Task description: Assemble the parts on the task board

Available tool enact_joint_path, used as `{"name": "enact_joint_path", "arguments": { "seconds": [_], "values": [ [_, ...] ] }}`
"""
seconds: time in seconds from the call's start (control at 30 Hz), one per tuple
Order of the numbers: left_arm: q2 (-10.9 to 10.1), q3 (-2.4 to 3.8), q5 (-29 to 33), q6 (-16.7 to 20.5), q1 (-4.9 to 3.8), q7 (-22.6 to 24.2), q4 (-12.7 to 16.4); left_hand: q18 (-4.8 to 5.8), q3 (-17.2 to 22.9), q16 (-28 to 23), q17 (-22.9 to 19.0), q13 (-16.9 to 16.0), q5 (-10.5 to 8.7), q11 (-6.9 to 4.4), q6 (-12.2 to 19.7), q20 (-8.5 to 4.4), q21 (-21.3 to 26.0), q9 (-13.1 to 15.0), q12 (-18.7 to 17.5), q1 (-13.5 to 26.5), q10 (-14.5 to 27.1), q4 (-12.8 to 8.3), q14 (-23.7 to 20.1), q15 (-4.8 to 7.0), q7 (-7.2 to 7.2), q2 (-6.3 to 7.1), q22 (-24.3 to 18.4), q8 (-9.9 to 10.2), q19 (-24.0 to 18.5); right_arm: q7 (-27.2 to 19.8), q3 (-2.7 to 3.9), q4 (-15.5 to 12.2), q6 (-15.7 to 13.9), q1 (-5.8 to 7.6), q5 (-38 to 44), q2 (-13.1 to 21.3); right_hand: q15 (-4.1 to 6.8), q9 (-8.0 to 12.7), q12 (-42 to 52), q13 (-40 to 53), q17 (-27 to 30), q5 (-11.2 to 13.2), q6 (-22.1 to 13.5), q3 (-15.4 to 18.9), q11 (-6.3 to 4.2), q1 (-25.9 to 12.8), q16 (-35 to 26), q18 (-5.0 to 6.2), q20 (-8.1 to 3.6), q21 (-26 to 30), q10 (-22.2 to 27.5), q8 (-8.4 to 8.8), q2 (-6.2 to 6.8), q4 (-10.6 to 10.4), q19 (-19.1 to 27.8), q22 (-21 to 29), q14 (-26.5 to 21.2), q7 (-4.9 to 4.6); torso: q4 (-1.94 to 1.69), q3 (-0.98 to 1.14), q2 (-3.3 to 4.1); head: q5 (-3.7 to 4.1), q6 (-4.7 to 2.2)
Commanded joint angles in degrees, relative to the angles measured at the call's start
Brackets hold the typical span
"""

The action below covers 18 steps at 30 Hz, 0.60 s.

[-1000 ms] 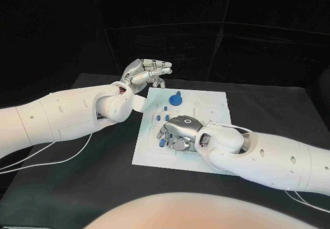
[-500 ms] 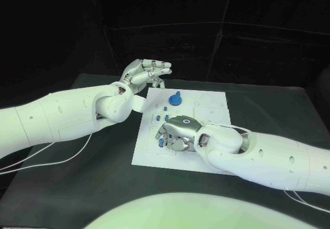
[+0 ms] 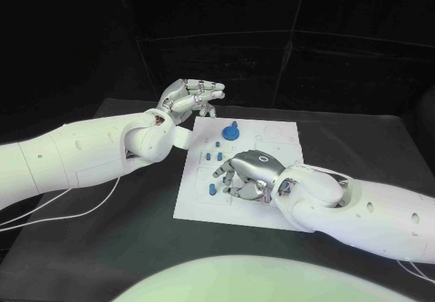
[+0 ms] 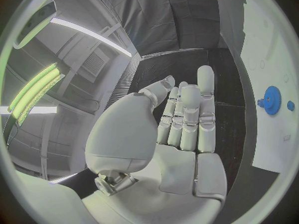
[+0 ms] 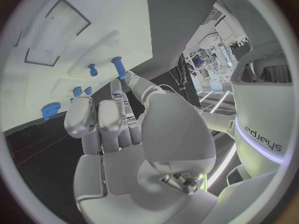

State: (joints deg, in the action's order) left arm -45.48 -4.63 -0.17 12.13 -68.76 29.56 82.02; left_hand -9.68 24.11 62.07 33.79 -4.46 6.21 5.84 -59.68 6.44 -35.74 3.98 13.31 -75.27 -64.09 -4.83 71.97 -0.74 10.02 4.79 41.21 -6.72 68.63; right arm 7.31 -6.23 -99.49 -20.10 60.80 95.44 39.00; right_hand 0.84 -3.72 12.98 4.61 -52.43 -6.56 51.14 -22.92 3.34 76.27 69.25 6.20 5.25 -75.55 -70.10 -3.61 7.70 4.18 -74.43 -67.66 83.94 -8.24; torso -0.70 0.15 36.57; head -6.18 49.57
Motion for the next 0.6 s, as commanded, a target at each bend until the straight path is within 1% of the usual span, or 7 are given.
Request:
{"name": "enact_joint_path", "arguments": {
  "seconds": [0.03, 0.27, 0.3, 0.33, 0.4, 0.5, 0.6],
  "values": [
    [-0.05, 0.04, 0.13, -0.66, -0.10, 0.10, -0.02, -0.79, -0.45, -0.37, -0.05, 0.05, -0.15, -0.02, 0.27, 0.06, 0.28, -0.08, 0.39, -0.39, 0.57, -0.04, -0.45, -0.11, 0.10, -0.18, -0.04, -0.27, 0.03, -3.50, 1.12, -1.90, -6.14, 0.18, -7.02, 2.22, 0.38, -0.12, 0.13, 0.42, -1.17, -0.31, -0.34, 1.48, -0.13, -1.33, 0.84, -1.05, -0.08, -0.58, -1.41, -0.11, 0.60, -0.94, -0.81, -0.79, 0.79, 0.15, 0.05, -0.09, 0.00, 0.52, -0.32],
    [-0.14, 0.03, 0.13, -0.79, -0.10, 0.04, 0.06, -0.79, -0.45, -0.37, -0.05, 0.05, -0.15, -0.02, 0.27, 0.06, 0.28, -0.08, 0.39, -0.39, 0.57, -0.04, -0.45, -0.11, 0.10, -0.18, -0.04, -0.27, 0.03, 2.21, 2.89, -5.32, -4.35, 1.34, -21.23, 10.30, 0.83, -1.31, 6.81, 5.57, -8.43, -2.21, 5.64, 7.05, -0.83, -6.41, 5.84, -2.13, -0.46, -3.98, -8.62, -3.36, 0.76, -5.53, -4.25, -5.64, 2.21, 0.58, 0.14, -0.18, -0.09, 2.23, -0.98],
    [-0.16, 0.02, 0.13, -0.79, -0.10, 0.03, 0.09, -0.79, -0.45, -0.37, -0.05, 0.05, -0.15, -0.02, 0.27, 0.06, 0.28, -0.08, 0.39, -0.39, 0.57, -0.04, -0.45, -0.11, 0.10, -0.18, -0.04, -0.27, 0.03, 4.01, 3.02, -5.59, -3.49, 1.52, -22.58, 11.65, 1.20, -1.63, 9.80, 8.07, -9.84, -7.52, 6.77, 8.62, -1.59, -7.71, 6.81, -2.35, -0.91, -4.74, -9.37, -4.24, 0.89, -6.72, -5.00, -6.75, 2.37, 0.99, 0.21, -0.21, -0.11, 2.39, -1.05],
    [-0.18, 0.02, 0.13, -0.79, -0.10, 0.03, 0.12, -0.79, -0.45, -0.37, -0.05, 0.05, -0.15, -0.02, 0.27, 0.06, 0.28, -0.08, 0.39, -0.39, 0.57, -0.04, -0.45, -0.11, 0.10, -0.18, -0.04, -0.27, 0.03, 5.69, 3.11, -5.82, -2.79, 1.66, -23.59, 12.91, 1.21, -1.95, 15.91, 14.30, -12.07, -15.37, 7.34, 10.30, -1.86, -7.81, 8.26, -2.63, -1.65, -5.74, -8.56, -5.06, 0.72, -7.40, -5.93, -8.20, 2.57, 1.73, 0.21, -0.23, -0.10, 2.59, -1.19],
    [-0.21, 0.01, 0.13, -0.78, -0.10, 0.04, 0.19, -0.79, -0.48, -0.39, -0.12, 0.05, -0.16, -0.02, 0.29, 0.06, 0.30, -0.08, 0.42, -0.39, 0.61, -0.05, -0.48, -0.12, 0.11, -0.18, -0.06, -0.27, 0.03, 8.50, 3.22, -6.22, -1.80, 1.84, -24.60, 14.90, 1.74, -2.77, 36.10, 36.28, -16.52, -18.18, 7.77, 13.06, -2.41, -6.98, 10.94, -3.25, -1.76, -7.41, -9.24, -6.68, -0.38, -8.06, -7.51, -10.76, 3.02, 1.74, 0.26, -0.35, -0.14, 3.06, -1.33],
    [-0.22, 0.01, 0.13, -0.76, -0.11, 0.07, 0.32, -0.79, -0.49, -0.40, -0.13, 0.06, -0.16, -0.01, 0.29, 0.06, 0.30, -0.08, 0.42, -0.39, 0.61, -0.05, -0.48, -0.12, 0.11, -0.18, -0.06, -0.27, 0.03, 12.40, 3.29, -7.11, -1.15, 1.96, -24.39, 17.57, 1.89, -3.72, 50.69, 52.88, -20.69, -16.15, 7.78, 15.78, -2.11, -7.21, 13.19, -3.86, -1.58, -8.89, -10.47, -8.22, -1.60, -9.48, -8.99, -13.11, 3.46, 2.07, 0.26, -0.46, -0.15, 3.79, -1.30],
    [-0.33, 0.00, 0.13, -0.71, -0.11, 0.08, 0.48, -0.79, -0.49, -0.40, -0.13, 0.06, -0.16, -0.01, 0.29, 0.06, 0.30, -0.08, 0.42, -0.39, 0.61, -0.05, -0.48, -0.12, 0.11, -0.18, -0.06, -0.27, 0.03, 16.35, 3.24, -8.22, -1.11, 1.96, -22.32, 19.82, 1.79, -4.67, 56.65, 60.07, -22.40, -12.09, 6.83, 18.84, -1.85, -7.38, 14.14, -4.04, -1.41, -9.43, -10.52, -9.47, -2.12, -11.10, -9.45, -13.96, 3.55, 2.26, 0.21, -0.41, -0.13, 4.50, -1.35]
  ]
}}
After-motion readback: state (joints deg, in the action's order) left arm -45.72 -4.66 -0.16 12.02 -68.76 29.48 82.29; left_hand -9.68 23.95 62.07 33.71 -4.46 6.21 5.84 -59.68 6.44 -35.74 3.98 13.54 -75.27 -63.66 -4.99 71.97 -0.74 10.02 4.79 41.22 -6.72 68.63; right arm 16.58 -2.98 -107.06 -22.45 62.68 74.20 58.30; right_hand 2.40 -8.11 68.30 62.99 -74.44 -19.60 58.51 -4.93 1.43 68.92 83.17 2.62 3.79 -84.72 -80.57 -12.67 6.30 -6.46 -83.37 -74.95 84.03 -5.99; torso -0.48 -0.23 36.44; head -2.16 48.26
